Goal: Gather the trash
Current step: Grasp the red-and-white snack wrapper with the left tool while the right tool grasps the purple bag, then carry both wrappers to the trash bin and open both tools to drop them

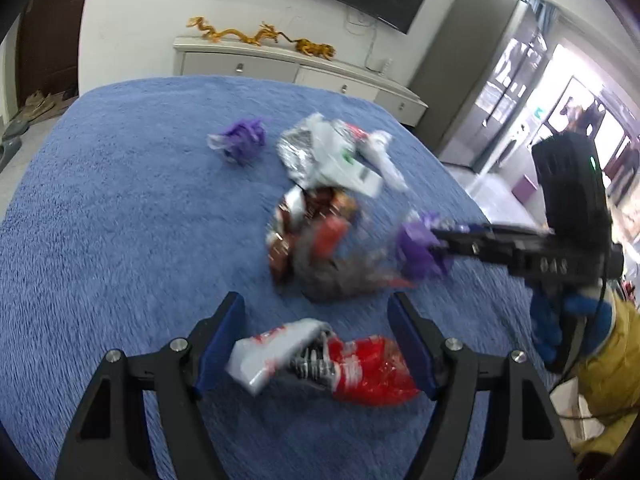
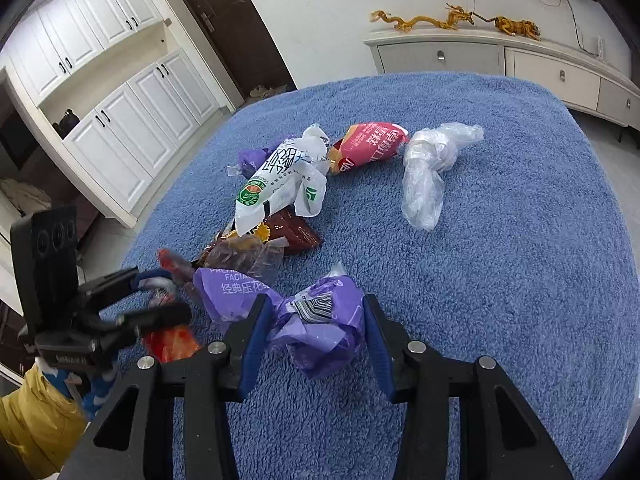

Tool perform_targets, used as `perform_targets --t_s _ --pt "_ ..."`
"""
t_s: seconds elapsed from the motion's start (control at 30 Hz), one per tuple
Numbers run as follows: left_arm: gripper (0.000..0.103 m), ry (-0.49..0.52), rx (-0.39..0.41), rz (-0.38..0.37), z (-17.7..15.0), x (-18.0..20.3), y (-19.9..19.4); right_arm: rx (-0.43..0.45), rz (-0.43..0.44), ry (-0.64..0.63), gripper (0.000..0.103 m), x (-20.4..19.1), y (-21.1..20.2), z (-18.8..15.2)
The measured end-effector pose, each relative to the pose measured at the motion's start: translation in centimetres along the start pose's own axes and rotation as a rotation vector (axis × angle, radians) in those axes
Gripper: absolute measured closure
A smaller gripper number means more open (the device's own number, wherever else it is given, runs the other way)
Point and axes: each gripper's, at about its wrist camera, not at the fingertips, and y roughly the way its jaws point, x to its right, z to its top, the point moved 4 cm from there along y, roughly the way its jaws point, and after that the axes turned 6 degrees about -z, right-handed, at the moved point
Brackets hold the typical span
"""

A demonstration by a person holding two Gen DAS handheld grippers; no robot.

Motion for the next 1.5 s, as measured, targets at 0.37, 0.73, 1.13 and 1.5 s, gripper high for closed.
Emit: perform_targets --t_s 0.37,0.73,1.13,1.5 --pt "0.031 0.093 -0.048 0.004 -4.7 3.2 -2.3 0.019 -0.027 0.003 0.067 0.9 -2.1 -1.7" --pt "0.068 0.189 -0.090 0.040 -6.7 6.5 -2.1 0.074 -0.029 0.012 0.069 0.3 -5.0 -2.7" --pt "0.085 0.184 -0.041 0.058 -6.1 9.0 -3.3 0.165 -0.049 0.108 0.070 3.1 -10.3 -5.3" --pt "0.085 0.232 0.047 0.030 -1.8 14.0 -5.2 0.329 -0.079 0.190 0.070 6.9 -17.4 -7.4"
